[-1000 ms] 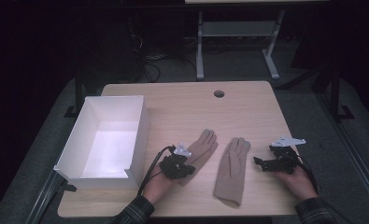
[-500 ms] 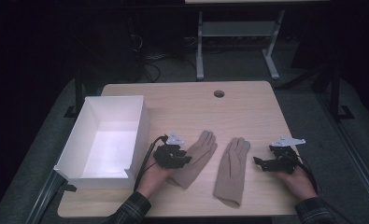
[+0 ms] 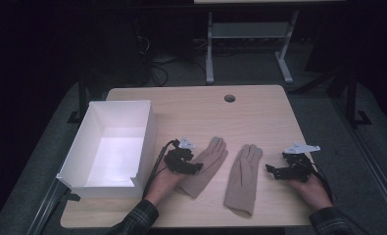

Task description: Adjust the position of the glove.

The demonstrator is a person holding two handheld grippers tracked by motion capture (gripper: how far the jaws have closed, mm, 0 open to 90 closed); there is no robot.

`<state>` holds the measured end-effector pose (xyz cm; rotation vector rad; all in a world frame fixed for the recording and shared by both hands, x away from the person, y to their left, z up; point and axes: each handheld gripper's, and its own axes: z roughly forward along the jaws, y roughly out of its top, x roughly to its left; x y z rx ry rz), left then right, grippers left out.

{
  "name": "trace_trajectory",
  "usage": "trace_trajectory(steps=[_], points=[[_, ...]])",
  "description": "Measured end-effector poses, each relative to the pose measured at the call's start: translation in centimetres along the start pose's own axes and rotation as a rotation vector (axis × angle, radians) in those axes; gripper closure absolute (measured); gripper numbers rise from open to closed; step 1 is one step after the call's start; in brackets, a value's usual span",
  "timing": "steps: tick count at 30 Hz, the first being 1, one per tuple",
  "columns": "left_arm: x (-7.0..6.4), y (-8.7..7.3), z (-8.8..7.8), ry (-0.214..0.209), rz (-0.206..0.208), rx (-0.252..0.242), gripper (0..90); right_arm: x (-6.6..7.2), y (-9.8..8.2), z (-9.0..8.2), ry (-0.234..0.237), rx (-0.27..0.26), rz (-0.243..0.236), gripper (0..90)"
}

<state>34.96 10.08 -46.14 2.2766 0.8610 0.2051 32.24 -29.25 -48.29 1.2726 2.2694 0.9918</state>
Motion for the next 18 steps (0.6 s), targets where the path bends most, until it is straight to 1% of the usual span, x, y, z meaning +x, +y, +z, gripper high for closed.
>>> trace_trajectory(steps=[1, 3, 6, 7, 8, 11, 13, 15, 17, 18], points=[[-0.04, -0.05, 0.16, -0.003, 0.003, 0.007, 44.4, 0.0, 0.0, 0.0, 0.0, 0.0, 0.0, 12.8], [-0.2, -0.14, 0.19, 0.013, 0.026, 0.004, 44.0, -0.01, 0.0, 0.0, 0.0, 0.0, -0.001, 12.8], [-0.3, -0.29, 0.15, 0.018, 0.03, -0.003, 45.0, -0.01, 0.0, 0.0, 0.0, 0.0, -0.001, 12.8], [-0.33, -0.3, 0.12, 0.016, 0.027, -0.003, 48.8, 0.0, 0.0, 0.0, 0.0, 0.0, 0.0, 12.8], [-0.39, -0.29, 0.09, 0.015, 0.028, -0.002, 48.8, 0.0, 0.0, 0.0, 0.0, 0.0, 0.0, 12.8], [-0.61, -0.25, 0.06, 0.01, 0.037, 0.003, 57.9, 0.0, 0.0, 0.01, 0.0, -0.001, 0.0, 12.8], [-0.63, -0.23, 0.03, -0.002, 0.04, 0.005, 64.1, 0.0, 0.0, 0.01, 0.0, 0.0, -0.001, 12.7], [-0.55, -0.23, 0.03, -0.019, 0.029, 0.006, 72.0, 0.02, 0.0, 0.01, 0.0, 0.0, 0.0, 12.7], [-0.45, -0.22, 0.07, -0.04, 0.009, 0.005, 80.5, 0.03, 0.01, 0.01, 0.0, 0.0, 0.0, 12.3], [-0.35, -0.23, 0.09, -0.047, -0.002, 0.001, 81.2, 0.04, 0.01, 0.02, 0.001, 0.001, 0.0, 12.3]])
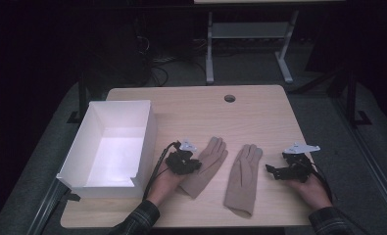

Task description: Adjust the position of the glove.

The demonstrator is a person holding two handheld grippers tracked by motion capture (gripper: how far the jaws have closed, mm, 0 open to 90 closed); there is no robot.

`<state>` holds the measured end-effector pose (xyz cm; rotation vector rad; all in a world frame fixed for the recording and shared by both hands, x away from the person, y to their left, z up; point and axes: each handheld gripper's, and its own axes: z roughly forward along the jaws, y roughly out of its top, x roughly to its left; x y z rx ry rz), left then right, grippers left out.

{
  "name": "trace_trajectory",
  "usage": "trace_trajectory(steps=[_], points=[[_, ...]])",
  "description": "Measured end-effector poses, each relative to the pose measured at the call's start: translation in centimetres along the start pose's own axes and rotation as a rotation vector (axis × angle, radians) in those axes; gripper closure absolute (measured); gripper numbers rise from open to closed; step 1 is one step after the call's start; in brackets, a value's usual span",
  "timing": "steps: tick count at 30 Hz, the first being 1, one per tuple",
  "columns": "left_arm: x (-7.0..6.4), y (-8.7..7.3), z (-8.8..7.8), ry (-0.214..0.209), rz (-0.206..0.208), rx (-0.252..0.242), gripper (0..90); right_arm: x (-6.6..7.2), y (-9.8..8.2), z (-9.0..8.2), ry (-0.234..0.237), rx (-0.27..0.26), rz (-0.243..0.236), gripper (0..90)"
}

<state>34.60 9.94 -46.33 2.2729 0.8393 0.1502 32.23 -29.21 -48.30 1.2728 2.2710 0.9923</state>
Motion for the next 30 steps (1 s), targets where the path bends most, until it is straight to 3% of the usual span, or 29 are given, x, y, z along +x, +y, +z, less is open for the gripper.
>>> trace_trajectory(steps=[6, 8, 9, 10, 11, 12, 13, 14, 15, 17, 19, 21, 24, 30], points=[[0.3, 0.0, -0.2, -0.016, -0.031, -0.018, 82.9, 0.2, 0.0, 0.0, 0.005, 0.009, -0.001, 9.7], [0.5, 0.0, -0.7, -0.036, -0.062, -0.059, 83.0, 0.6, 0.3, -0.3, 0.023, 0.029, -0.009, 20.5], [0.5, 0.0, -0.7, -0.036, -0.062, -0.059, 83.0, 0.6, 0.3, -0.3, 0.023, 0.029, -0.009, 20.5], [0.6, 0.1, -1.0, -0.043, -0.069, -0.08, 83.0, 0.7, 0.5, -0.4, 0.039, 0.034, -0.004, 26.0], [0.7, 0.2, -1.5, -0.045, -0.083, -0.118, 83.0, 1.1, 0.7, -0.9, 0.116, 0.029, -0.004, 49.1], [0.7, 0.2, -1.5, -0.045, -0.083, -0.118, 83.0, 1.1, 0.7, -0.9, 0.116, 0.029, -0.004, 49.1], [0.7, 0.2, -1.8, -0.047, -0.093, -0.139, 83.0, 1.7, 0.9, -1.2, 0.178, 0.028, -0.031, 63.3], [0.7, 0.2, -1.8, -0.047, -0.093, -0.139, 83.1, 1.7, 0.9, -1.2, 0.178, 0.028, -0.031, 63.3], [0.8, 0.3, -1.9, -0.043, -0.085, -0.142, 83.1, 2.1, 1.0, -1.3, 0.207, 0.034, -0.052, 66.3], [0.8, 0.3, -2.0, -0.045, -0.09, -0.153, 83.0, 3.0, 1.2, -1.3, 0.261, 0.048, -0.081, 77.3], [0.8, 0.3, -2.0, -0.044, -0.089, -0.154, 83.0, 3.7, 1.4, -1.3, 0.281, 0.057, -0.103, 85.4], [0.8, 0.3, -2.1, -0.049, -0.085, -0.156, 83.0, 4.4, 1.6, -1.4, 0.326, 0.074, -0.137, 90.0], [0.7, 0.3, -2.1, -0.062, -0.1, -0.169, 83.0, 4.8, 1.5, -1.3, 0.351, 0.101, -0.153, 90.0], [0.6, 0.4, -2.2, -0.082, -0.113, -0.185, 83.0, 5.4, 1.7, -0.5, 0.379, 0.099, -0.171, 90.0]])
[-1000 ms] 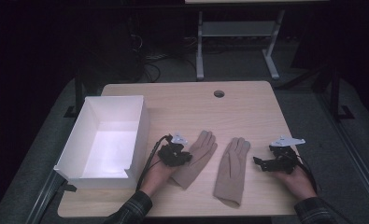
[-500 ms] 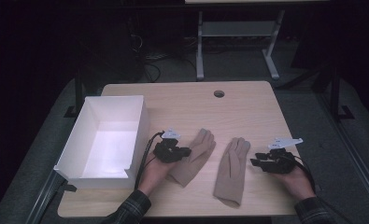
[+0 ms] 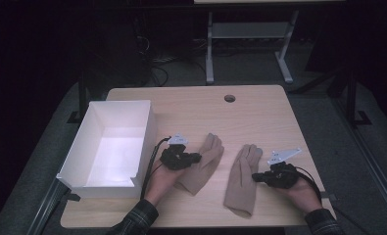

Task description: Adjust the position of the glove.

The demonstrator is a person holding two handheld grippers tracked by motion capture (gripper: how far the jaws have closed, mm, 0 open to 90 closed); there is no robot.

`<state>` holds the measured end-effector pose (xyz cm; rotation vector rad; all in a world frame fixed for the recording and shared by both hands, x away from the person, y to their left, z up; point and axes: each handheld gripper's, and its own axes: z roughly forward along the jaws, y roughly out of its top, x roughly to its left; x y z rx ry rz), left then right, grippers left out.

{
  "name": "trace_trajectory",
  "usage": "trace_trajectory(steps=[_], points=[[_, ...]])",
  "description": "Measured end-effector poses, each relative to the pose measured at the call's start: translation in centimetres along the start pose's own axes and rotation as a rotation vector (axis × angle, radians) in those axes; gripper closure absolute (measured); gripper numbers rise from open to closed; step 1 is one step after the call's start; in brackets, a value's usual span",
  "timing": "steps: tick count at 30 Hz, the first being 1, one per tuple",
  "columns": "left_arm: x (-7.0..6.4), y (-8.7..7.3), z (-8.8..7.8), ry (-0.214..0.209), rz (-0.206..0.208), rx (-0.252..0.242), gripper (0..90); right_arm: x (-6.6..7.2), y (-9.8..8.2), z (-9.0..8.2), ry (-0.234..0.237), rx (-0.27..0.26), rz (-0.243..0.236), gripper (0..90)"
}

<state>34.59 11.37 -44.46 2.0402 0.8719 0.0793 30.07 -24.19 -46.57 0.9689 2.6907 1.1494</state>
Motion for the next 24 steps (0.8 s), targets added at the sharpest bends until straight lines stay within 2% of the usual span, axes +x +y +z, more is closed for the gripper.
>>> trace_trajectory(steps=[8, 14, 24], points=[[-0.2, 0.4, 0.1, -0.006, -0.001, -0.012, 83.0, 0.3, 0.9, 1.0, 0.015, -0.002, -0.01, 90.0], [-1.0, 0.7, 0.1, -0.023, 0.013, -0.02, 83.0, 0.7, 1.7, 2.0, 0.028, -0.012, -0.015, 90.0], [-2.2, 1.1, 0.3, -0.058, 0.029, -0.02, 82.9, 1.0, 2.1, 2.5, 0.035, -0.017, -0.011, 90.0]])
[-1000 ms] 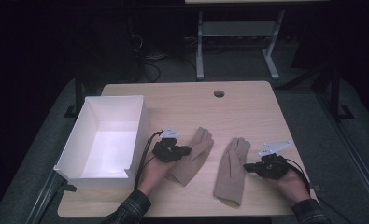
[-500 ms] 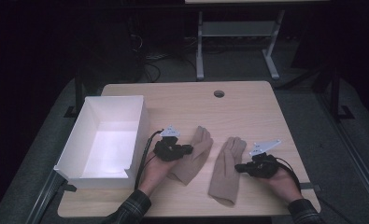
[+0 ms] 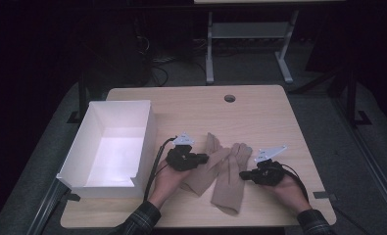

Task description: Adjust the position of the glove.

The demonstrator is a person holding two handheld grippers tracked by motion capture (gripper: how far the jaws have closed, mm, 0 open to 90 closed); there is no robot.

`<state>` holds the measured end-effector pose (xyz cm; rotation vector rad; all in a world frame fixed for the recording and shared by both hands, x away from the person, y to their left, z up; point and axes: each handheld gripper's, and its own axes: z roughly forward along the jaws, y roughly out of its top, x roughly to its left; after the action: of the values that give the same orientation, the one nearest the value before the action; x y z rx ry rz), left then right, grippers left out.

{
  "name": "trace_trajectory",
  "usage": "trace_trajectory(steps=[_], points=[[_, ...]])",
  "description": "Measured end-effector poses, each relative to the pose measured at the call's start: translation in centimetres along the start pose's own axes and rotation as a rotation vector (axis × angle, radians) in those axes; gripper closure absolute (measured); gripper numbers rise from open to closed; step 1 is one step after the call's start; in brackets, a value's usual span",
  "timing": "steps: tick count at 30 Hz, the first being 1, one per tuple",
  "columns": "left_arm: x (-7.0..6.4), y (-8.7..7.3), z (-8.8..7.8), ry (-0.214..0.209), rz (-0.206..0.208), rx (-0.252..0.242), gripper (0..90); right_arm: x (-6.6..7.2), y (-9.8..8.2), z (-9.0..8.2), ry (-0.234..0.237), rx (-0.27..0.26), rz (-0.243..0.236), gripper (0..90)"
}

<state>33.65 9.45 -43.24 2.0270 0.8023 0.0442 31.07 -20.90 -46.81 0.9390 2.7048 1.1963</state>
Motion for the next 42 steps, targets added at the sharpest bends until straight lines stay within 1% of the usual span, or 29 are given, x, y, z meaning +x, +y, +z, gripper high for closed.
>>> trace_trajectory(steps=[1, 5, 8, 10, 11, 15, 18, 24, 25, 26, 29, 32, 37, 38, 39, 41, 42], points=[[-0.1, 0.1, 0.0, -0.004, 0.005, 0.002, 82.9, 0.0, 0.0, 0.0, 0.002, -0.002, 0.0, 90.0], [-0.5, 0.3, 0.1, -0.017, 0.004, -0.003, 82.9, 0.2, 0.2, 0.3, 0.01, -0.004, 0.0, 90.0], [-0.8, 0.6, 0.1, -0.03, 0.019, 0.001, 82.9, 0.3, 0.3, 0.5, 0.015, -0.003, -0.004, 90.0], [-1.1, 0.8, 0.1, -0.036, 0.021, -0.004, 82.9, 0.4, 0.4, 0.6, 0.015, -0.004, -0.007, 90.0], [-1.2, 0.9, 0.1, -0.037, 0.025, -0.002, 82.9, 0.4, 0.4, 0.7, 0.018, -0.005, 0.0, 90.0], [-1.6, 1.0, 0.2, -0.037, 0.034, -0.001, 82.8, 0.6, 0.7, 1.0, 0.019, -0.005, -0.004, 90.0], [-1.8, 1.1, 0.4, -0.046, 0.03, -0.002, 82.8, 0.8, 0.9, 1.3, 0.02, -0.006, -0.008, 90.0], [-2.1, 1.0, 0.6, -0.037, 0.03, 0.0, 82.5, 1.0, 1.1, 1.6, 0.026, -0.003, -0.014, 90.0], [-2.1, 1.0, 0.5, -0.028, 0.029, 0.0, 82.5, 0.9, 1.1, 1.6, 0.024, -0.004, -0.013, 90.0], [-2.1, 0.9, 0.4, -0.017, 0.02, -0.002, 82.5, 0.9, 1.0, 1.5, 0.026, -0.003, -0.008, 90.0], [-2.0, 0.8, 0.2, -0.013, 0.01, 0.0, 82.2, 0.9, 1.1, 1.5, 0.022, -0.004, -0.012, 90.0], [-2.0, 0.8, 0.3, -0.032, -0.008, -0.012, 80.7, 0.8, 1.0, 1.5, 0.023, -0.004, -0.005, 90.0], [-2.4, 0.9, 0.7, -0.05, -0.008, -0.015, 78.1, 0.8, 1.0, 1.5, 0.024, -0.006, -0.005, 90.0], [-2.4, 0.9, 0.7, -0.059, -0.014, -0.017, 77.8, 0.8, 1.0, 1.5, 0.023, -0.006, -0.006, 90.0], [-2.3, 0.9, 0.7, -0.082, -0.027, -0.022, 76.6, 0.8, 1.0, 1.5, 0.02, -0.007, -0.007, 90.0], [-2.5, 1.0, 0.7, -0.098, -0.04, -0.03, 71.6, 0.8, 1.0, 1.4, 0.012, -0.009, -0.007, 90.0], [-2.5, 1.0, 0.7, -0.098, -0.036, -0.03, 71.2, 0.8, 1.0, 1.4, 0.01, -0.011, -0.008, 90.0]])
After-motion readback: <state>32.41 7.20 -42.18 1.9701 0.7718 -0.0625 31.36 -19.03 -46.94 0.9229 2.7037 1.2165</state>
